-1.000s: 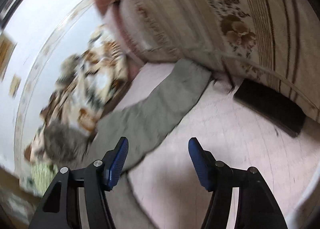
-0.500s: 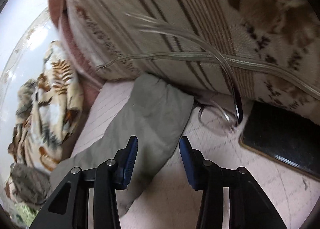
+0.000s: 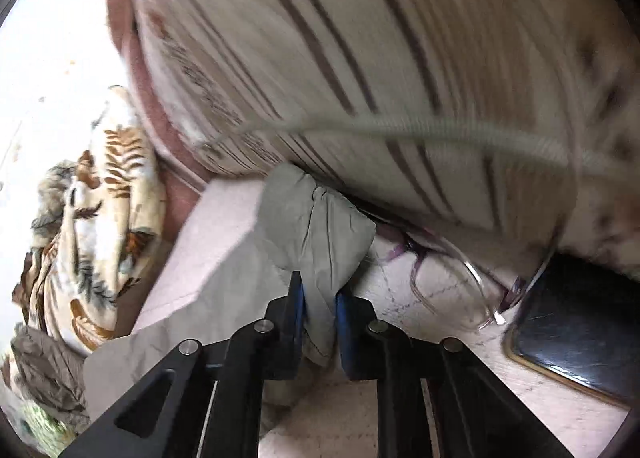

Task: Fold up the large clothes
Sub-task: 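Carry the sleeve across the jacket body with the right gripper and release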

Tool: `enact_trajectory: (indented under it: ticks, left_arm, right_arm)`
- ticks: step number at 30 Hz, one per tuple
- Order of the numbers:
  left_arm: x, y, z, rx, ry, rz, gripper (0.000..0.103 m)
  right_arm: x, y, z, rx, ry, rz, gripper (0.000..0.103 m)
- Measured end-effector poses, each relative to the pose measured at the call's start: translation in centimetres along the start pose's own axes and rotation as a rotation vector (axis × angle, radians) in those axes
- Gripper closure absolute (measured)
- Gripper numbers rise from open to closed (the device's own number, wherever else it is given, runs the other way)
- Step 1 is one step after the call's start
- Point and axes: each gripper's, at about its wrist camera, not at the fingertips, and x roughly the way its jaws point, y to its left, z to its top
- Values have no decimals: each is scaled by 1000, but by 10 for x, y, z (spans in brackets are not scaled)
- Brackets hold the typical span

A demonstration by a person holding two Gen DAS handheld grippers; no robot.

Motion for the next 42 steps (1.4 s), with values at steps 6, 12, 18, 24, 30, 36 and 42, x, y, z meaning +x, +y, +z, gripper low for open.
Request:
enact_trajectory:
  ticks: [6, 12, 18, 24, 30, 36, 42]
  left_arm:
    - [-10, 5, 1, -15, -21, -5, 0]
    - [-15, 10, 2, -24, -26, -4, 0]
    - [-22, 21, 3, -47, -40, -7, 0]
    - [-31, 37, 3, -74, -59, -6, 0]
    - [-35, 55, 0, -110, -56, 1, 0]
    - [-36, 71, 0, -151, -56, 4, 0]
    - [-32, 83, 0, -201, -34, 4, 0]
  right_arm:
    - [-57, 33, 15, -60, -87, 44, 90]
    - [-124, 99, 34, -163, -171, 125, 90]
    - [-190, 178, 35, -268, -216, 251, 90]
    - [-240, 263, -9, -435, -202, 376, 90]
    - [-252, 334, -77, -575, -132, 485, 90]
    - [-239, 383, -156, -714, -47, 520, 90]
    - [-201, 405, -238, -801, 76, 523, 91]
